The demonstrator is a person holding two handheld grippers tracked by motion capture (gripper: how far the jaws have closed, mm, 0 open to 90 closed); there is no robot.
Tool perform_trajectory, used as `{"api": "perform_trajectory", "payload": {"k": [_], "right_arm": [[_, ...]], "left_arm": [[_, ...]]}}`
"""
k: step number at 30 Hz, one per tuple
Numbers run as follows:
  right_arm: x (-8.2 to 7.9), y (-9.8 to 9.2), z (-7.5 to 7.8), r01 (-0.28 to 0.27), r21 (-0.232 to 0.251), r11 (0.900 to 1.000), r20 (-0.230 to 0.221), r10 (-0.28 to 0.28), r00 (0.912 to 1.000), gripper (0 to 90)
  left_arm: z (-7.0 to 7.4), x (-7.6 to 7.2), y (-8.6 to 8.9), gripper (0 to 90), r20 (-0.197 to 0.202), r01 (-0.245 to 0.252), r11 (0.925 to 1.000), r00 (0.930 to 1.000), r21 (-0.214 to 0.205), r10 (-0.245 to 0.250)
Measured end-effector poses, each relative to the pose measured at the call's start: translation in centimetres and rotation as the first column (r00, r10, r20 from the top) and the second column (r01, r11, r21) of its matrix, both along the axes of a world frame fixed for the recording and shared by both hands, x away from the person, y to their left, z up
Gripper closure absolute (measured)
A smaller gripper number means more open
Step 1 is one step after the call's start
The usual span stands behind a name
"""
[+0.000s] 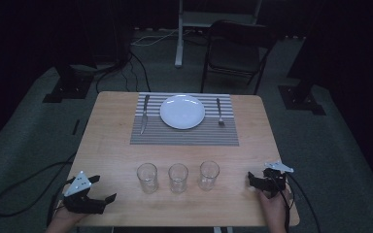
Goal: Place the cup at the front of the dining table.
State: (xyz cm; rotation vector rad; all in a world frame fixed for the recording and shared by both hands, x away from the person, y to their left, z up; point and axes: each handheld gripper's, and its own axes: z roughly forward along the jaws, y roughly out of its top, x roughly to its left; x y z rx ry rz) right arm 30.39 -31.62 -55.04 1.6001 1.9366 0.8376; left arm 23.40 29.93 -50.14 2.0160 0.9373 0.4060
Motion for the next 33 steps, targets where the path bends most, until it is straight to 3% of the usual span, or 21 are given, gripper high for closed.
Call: {"api": "perform_trajectory", "payload": {"k": [22, 25, 33], "right_arm": [[0.0, 0.0, 0.0, 0.001, 0.0, 1.0, 0.0, -0.001, 1.0, 12.3], [0.0, 0.0, 0.0, 0.0, 0.0, 1.0, 0.0, 0.0, 1.0, 12.3], [0.0, 0.0, 0.0, 0.0, 0.0, 1.0, 0.0, 0.0, 1.0, 12.3]], "left_arm": [[2.3, 1.0, -2.9, 7.0, 0.067, 0.106, 0.9923, 0.9925, -0.064, -0.102], [2.7, 1.2, -3.4, 7.0, 0.076, 0.124, 0.9886, 0.9901, -0.085, -0.118], [3.5, 1.8, -5.2, 7.0, 0.09, 0.178, 0.9799, 0.9814, -0.09, -0.17]]}}
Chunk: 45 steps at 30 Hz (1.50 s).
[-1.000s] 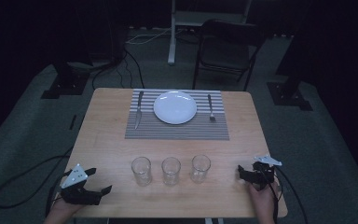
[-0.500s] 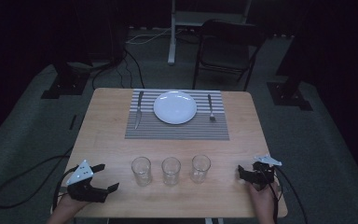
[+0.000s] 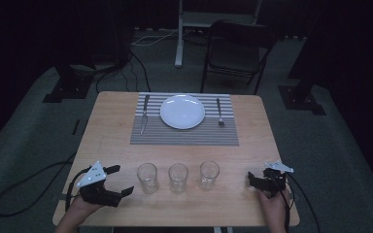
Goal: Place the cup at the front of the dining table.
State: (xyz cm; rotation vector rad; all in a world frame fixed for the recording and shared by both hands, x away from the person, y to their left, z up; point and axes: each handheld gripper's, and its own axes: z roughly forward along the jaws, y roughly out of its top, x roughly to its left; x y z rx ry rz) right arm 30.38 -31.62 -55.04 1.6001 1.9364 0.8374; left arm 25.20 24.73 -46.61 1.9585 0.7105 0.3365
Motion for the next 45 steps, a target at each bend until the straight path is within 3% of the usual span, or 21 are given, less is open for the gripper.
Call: {"api": "perform_trajectory", "payload": {"k": [18, 26, 32, 36, 42, 45], "right_arm": [[0.0, 0.0, 0.0, 0.0, 0.0, 1.0, 0.0, 0.0, 1.0, 12.3], [0.0, 0.0, 0.0, 0.0, 0.0, 1.0, 0.001, 0.0, 1.0, 12.3], [0.0, 0.0, 0.0, -0.001, -0.001, 1.0, 0.001, 0.001, 1.0, 12.3], [0.0, 0.0, 0.0, -0.001, -0.001, 1.0, 0.001, 0.001, 1.0, 12.3], [0.0, 0.0, 0.0, -0.001, -0.001, 1.0, 0.001, 0.001, 1.0, 12.3], [0.0, 0.0, 0.0, -0.001, -0.001, 1.0, 0.001, 0.001, 1.0, 12.3]], "left_arm": [[1.7, 1.9, -3.5, 7.0, -0.001, 0.092, 0.9955, 0.9958, 0.023, -0.092], [1.9, 2.6, -5.2, 7.0, -0.014, 0.12, 0.9906, 0.9927, 0.065, -0.12], [2.2, 3.3, -6.2, 7.0, -0.028, 0.147, 0.9882, 0.9889, 0.043, -0.146], [2.3, 3.6, -7.1, 7.1, -0.024, 0.149, 0.9858, 0.9887, 0.076, -0.148], [2.5, 3.9, -7.8, 7.1, -0.037, 0.17, 0.9824, 0.9852, 0.078, -0.167], [2.7, 4.2, -8.6, 7.0, -0.036, 0.178, 0.9793, 0.9839, 0.097, -0.175]]}}
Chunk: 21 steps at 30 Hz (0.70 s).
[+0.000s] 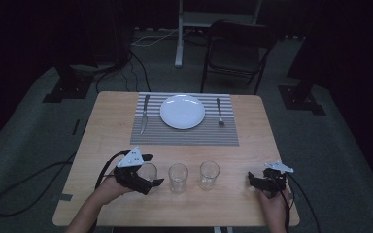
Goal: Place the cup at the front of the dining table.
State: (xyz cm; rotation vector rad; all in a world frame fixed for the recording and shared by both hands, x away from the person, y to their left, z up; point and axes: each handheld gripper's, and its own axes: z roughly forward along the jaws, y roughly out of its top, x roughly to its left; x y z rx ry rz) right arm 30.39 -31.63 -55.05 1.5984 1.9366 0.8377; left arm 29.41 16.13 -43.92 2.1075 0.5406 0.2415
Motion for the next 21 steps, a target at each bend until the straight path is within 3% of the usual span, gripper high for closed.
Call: {"api": "perform_trajectory", "payload": {"k": [7, 10, 16, 21], "right_arm": [[0.0, 0.0, 0.0, 0.0, 0.0, 1.0, 0.0, 0.0, 1.0, 12.3], [0.0, 0.0, 0.0, 0.0, 0.0, 1.0, 0.0, 0.0, 1.0, 12.3], [0.0, 0.0, 0.0, 0.0, 0.0, 1.0, 0.0, 0.0, 1.0, 12.3], [0.0, 0.0, 0.0, 0.0, 0.0, 1.0, 0.0, 0.0, 1.0, 12.3]], "left_arm": [[0.3, 0.2, -1.9, 7.1, -0.002, 0.032, 0.9993, 0.9995, 0.022, -0.032], [0.5, 0.5, -2.7, 7.1, -0.007, 0.046, 0.9988, 0.9989, 0.012, -0.046], [0.6, 0.6, -4.6, 7.1, -0.004, 0.067, 0.9963, 0.9977, 0.054, -0.067], [0.9, 0.8, -6.1, 7.1, -0.016, 0.096, 0.9937, 0.9953, 0.057, -0.095]]}}
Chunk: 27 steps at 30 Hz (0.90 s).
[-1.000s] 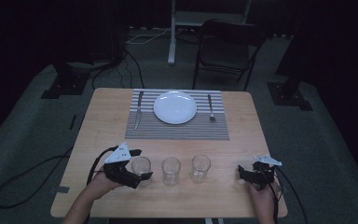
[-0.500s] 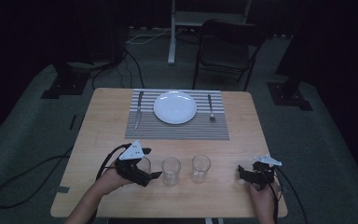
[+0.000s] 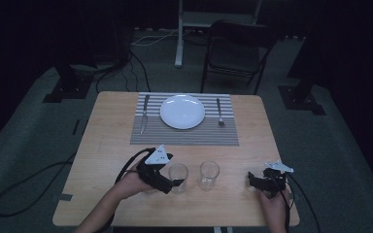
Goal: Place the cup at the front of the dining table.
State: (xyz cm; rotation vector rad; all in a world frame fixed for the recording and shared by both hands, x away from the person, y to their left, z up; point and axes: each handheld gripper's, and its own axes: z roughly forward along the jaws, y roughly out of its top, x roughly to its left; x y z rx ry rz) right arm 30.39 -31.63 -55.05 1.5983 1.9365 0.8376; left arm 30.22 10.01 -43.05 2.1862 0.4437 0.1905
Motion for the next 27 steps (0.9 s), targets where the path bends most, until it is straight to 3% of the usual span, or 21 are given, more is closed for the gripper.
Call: {"api": "perform_trajectory", "payload": {"k": [10, 17, 24, 27], "right_arm": [[0.0, 0.0, 0.0, 0.0, 0.0, 1.0, 0.0, 0.0, 1.0, 12.4], [0.0, 0.0, 0.0, 0.0, 0.001, 1.0, 0.0, 0.0, 1.0, 12.4], [0.0, 0.0, 0.0, 0.0, 0.001, 1.0, 0.0, 0.0, 1.0, 12.3], [0.0, 0.0, 0.0, 0.0, 0.001, 1.0, 0.001, 0.0, 1.0, 12.3]], "left_arm": [[0.5, 0.2, -3.5, 7.1, -0.001, 0.049, 0.9986, 0.9988, 0.021, -0.049], [0.4, 1.0, -6.1, 7.1, -0.022, 0.08, 0.9938, 0.9967, 0.078, -0.078], [-0.1, 1.9, -8.5, 7.1, -0.03, 0.064, 0.9869, 0.9977, 0.148, -0.06], [-0.1, 2.4, -9.0, 14.2, -0.047, 0.046, 0.9882, 0.9981, 0.146, -0.04]]}}
